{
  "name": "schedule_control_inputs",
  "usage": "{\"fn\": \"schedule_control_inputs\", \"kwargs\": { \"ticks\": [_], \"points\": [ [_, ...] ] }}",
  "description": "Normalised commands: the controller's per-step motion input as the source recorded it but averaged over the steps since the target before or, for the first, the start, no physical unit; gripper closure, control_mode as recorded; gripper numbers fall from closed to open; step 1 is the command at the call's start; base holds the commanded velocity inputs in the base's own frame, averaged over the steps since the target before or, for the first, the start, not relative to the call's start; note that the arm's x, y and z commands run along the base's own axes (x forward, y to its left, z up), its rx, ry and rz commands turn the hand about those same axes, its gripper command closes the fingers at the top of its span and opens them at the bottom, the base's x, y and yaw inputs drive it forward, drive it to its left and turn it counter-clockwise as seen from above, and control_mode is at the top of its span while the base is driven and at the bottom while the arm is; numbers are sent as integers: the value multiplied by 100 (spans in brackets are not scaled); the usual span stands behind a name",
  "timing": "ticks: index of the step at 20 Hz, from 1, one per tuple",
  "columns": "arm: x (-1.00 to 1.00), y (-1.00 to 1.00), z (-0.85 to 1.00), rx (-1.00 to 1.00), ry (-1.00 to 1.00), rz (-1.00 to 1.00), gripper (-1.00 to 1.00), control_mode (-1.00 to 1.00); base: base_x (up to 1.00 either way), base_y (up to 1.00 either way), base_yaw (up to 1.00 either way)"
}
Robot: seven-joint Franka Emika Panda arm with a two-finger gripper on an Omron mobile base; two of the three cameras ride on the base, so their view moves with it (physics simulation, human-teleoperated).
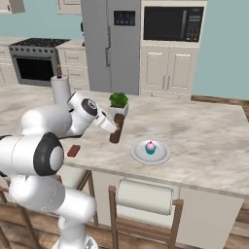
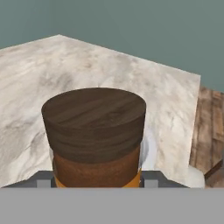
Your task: Take the cinnamon bottle from the cabinet and place it on the dining table, next to the plate with the cupcake. Then take the chocolate from the dining counter and place it on the cupcake plate.
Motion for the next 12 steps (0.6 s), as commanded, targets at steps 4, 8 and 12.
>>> {"fn": "schedule_control_inputs", "kwargs": {
  "ticks": [4,8,12],
  "points": [
    [33,-1,-65,-3,-3,0,100,-100,0,0,0],
    [32,0,-60,-8,-6,0,100,-100,0,0,0],
    [31,0,-38,-10,-10,0,100,-100,0,0,0]
  ]
}}
